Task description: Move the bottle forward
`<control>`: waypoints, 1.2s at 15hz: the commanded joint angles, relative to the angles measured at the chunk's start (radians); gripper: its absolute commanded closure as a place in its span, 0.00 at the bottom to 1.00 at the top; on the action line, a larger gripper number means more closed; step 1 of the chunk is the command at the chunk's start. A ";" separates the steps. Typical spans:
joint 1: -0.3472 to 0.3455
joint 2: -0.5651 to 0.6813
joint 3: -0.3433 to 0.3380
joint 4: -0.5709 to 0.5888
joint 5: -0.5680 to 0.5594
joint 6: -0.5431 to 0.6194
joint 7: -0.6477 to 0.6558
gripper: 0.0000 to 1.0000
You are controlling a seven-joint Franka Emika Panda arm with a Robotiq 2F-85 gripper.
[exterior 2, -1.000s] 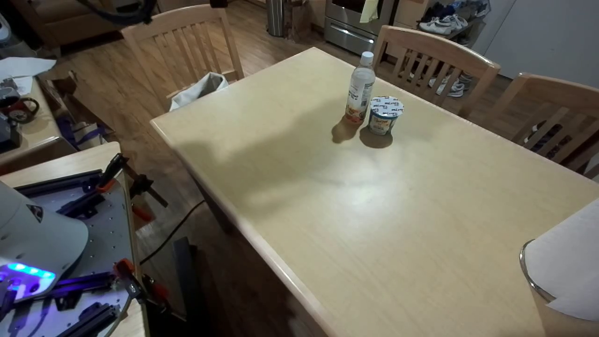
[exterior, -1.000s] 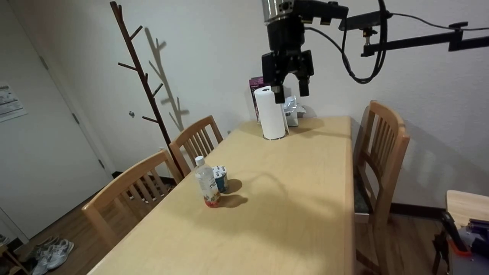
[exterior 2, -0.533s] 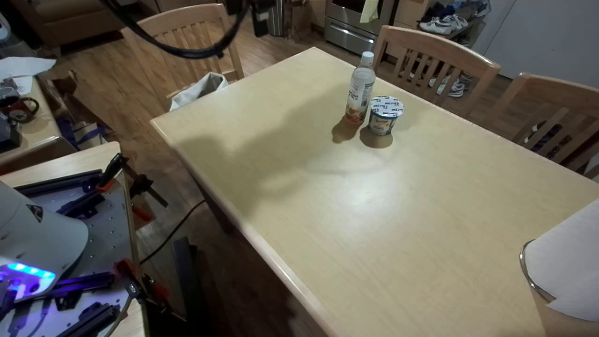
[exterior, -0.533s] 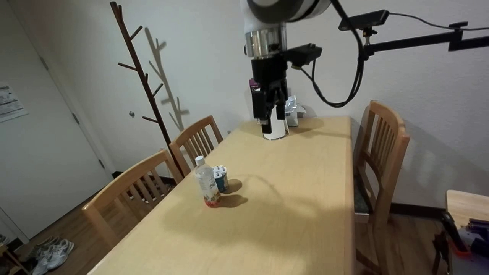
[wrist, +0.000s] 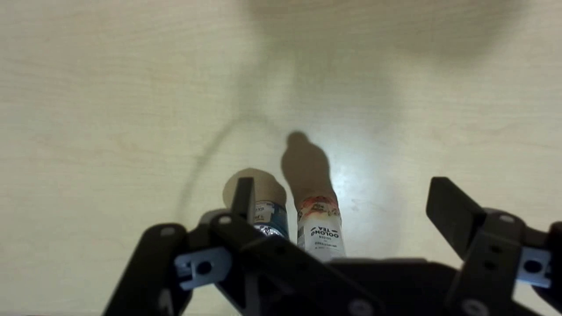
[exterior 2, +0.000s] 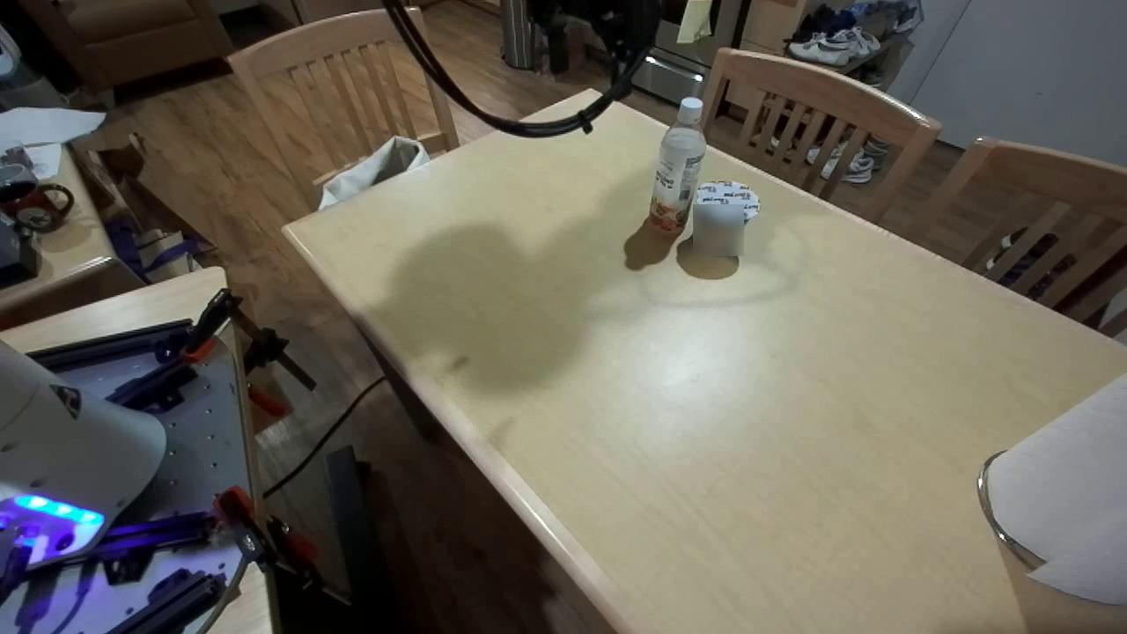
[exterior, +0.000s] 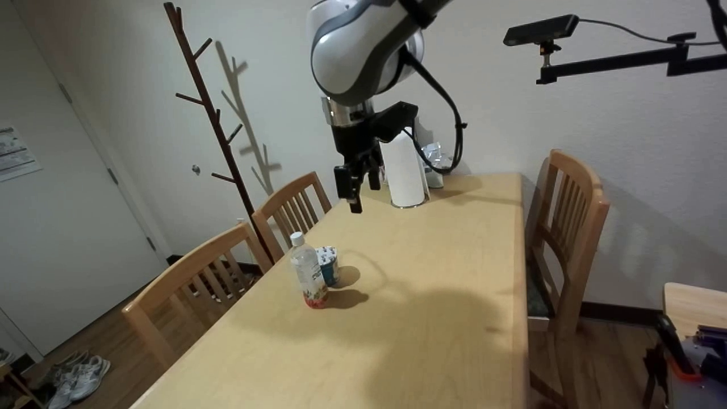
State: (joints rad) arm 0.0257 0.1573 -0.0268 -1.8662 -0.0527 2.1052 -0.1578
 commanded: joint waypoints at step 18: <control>-0.013 0.382 0.057 0.392 -0.020 0.321 -0.131 0.00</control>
State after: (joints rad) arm 0.0246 0.5123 0.0128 -1.5549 -0.0540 2.3950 -0.2707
